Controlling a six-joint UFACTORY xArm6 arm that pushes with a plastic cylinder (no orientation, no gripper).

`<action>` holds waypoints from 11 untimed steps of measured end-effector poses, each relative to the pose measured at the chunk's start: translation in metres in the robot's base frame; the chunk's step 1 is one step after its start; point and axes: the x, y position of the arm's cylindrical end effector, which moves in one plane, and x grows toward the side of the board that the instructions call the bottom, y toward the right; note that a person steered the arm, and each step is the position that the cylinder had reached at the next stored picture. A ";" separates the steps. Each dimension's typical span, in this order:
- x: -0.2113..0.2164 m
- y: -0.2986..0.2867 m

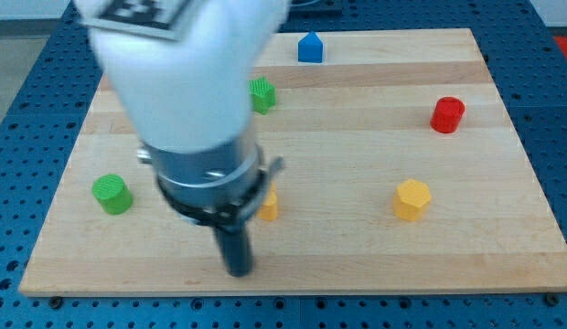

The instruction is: Push yellow heart towards the green circle

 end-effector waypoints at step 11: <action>-0.083 -0.053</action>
